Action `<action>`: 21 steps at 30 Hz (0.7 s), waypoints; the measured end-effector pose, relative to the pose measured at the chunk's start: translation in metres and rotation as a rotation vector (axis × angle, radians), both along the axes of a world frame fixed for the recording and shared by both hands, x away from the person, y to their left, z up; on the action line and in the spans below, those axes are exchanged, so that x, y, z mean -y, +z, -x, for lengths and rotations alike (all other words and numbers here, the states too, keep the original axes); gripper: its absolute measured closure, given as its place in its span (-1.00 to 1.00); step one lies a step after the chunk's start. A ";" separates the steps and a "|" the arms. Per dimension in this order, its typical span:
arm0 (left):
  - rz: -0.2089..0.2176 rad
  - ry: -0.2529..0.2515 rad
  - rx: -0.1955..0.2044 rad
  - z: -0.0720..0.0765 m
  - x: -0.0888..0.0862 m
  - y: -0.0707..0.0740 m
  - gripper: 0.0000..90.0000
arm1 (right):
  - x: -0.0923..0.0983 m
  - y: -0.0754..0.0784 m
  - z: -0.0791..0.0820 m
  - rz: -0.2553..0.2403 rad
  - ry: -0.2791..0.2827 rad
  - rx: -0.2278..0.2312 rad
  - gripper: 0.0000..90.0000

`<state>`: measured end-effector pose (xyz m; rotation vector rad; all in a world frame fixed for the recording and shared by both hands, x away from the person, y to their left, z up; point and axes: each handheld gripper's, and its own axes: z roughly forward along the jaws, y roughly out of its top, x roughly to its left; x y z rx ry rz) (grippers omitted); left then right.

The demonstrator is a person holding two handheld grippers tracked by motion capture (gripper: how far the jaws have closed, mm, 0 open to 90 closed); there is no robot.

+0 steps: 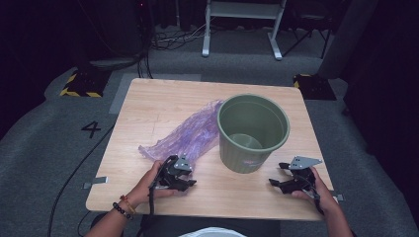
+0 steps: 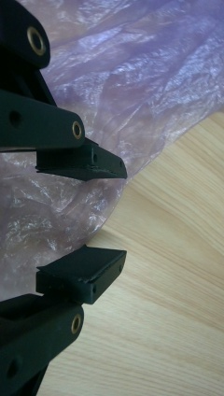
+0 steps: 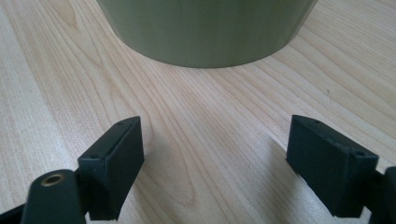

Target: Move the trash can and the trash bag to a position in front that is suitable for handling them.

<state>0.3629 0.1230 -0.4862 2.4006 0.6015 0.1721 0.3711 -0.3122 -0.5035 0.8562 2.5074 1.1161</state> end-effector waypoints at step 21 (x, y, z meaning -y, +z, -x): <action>0.052 -0.022 0.134 0.013 0.034 0.038 -0.60 | 0.000 0.000 0.000 0.000 0.000 0.000 -0.59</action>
